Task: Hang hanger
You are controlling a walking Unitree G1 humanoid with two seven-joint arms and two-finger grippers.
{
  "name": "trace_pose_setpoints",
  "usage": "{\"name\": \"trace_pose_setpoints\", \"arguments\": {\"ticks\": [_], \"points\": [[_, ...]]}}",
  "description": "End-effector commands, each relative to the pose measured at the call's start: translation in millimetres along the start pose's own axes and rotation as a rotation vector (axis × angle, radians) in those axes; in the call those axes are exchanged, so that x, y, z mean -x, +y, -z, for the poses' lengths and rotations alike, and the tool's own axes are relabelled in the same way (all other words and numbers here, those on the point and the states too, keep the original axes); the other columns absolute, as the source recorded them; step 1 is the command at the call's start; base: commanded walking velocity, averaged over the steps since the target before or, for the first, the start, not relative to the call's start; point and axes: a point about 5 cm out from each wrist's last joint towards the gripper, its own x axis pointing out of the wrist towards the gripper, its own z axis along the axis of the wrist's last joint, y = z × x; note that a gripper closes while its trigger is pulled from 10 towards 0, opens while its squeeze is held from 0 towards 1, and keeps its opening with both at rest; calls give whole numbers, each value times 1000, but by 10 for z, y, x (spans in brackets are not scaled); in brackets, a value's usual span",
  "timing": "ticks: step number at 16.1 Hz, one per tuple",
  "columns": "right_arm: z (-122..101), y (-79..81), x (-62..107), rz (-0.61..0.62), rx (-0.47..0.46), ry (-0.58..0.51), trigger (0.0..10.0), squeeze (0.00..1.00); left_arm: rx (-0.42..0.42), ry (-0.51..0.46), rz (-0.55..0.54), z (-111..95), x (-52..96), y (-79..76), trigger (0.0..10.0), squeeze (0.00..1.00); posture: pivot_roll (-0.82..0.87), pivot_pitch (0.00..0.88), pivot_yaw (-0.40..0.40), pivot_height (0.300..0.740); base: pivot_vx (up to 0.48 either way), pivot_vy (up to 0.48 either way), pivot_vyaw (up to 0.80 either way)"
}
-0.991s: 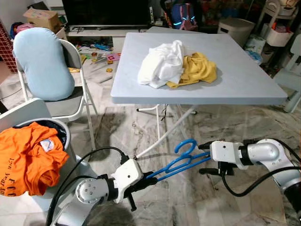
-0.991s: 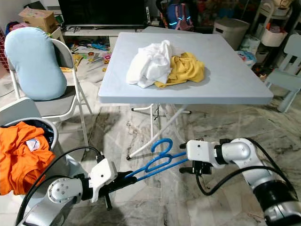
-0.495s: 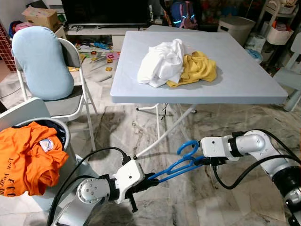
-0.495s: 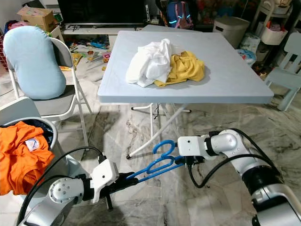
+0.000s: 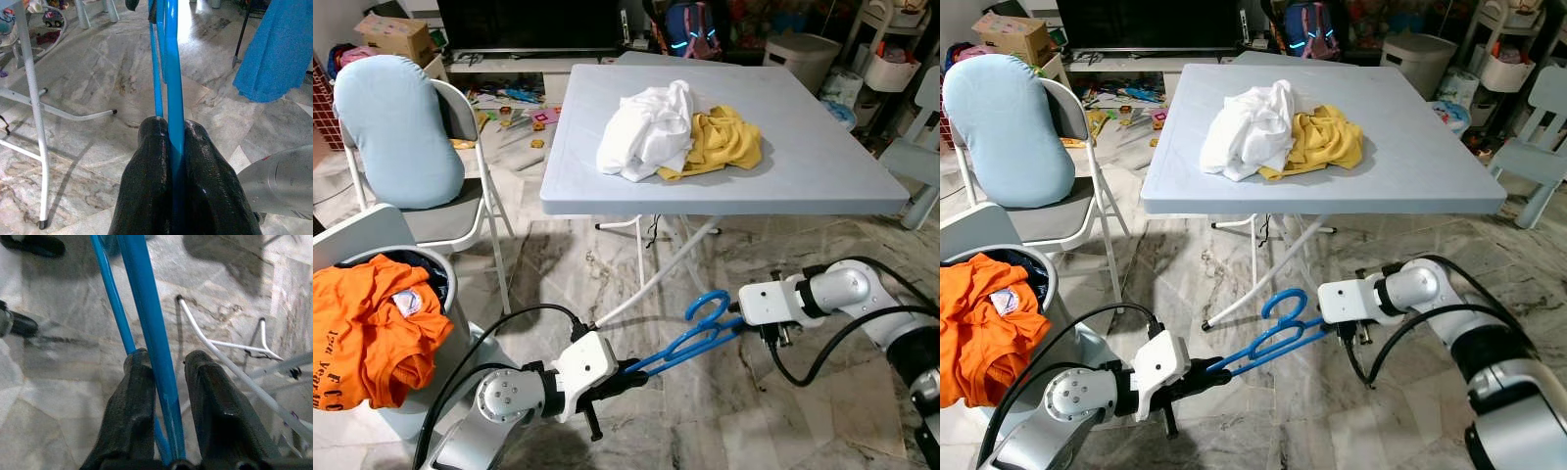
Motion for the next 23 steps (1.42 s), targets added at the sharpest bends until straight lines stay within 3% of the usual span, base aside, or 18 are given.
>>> {"name": "trace_pose_setpoints", "arguments": {"ticks": [1,5,6,7,8,9,23], "points": [[2,-84,55,24,20,28,10000,1000,-13,6,13,-19,0,-17,10000,0,57,21,-32,740,0,0,0],[45,-51,46,9,49,56,10000,1000,-13,5,14,-30,7,-6,10000,0,58,20,-32,740,0,0,0],[62,-36,45,1,56,65,10000,451,-14,6,15,-35,11,-1,10000,0,58,20,-31,740,0,0,0],[73,-30,48,-8,58,73,9647,0,-15,7,17,-40,16,4,10000,0,58,19,-30,740,0,0,0],[78,-19,44,-21,57,70,745,0,-16,8,17,-42,20,6,10000,0,59,18,-29,740,0,0,0],[80,-10,46,-35,57,69,0,0,-16,9,18,-40,22,7,10000,0,59,18,-28,740,0,0,0],[106,32,106,-157,-3,28,0,0,-4,30,18,52,12,24,10000,0,71,1,-23,740,0,0,0]]}}
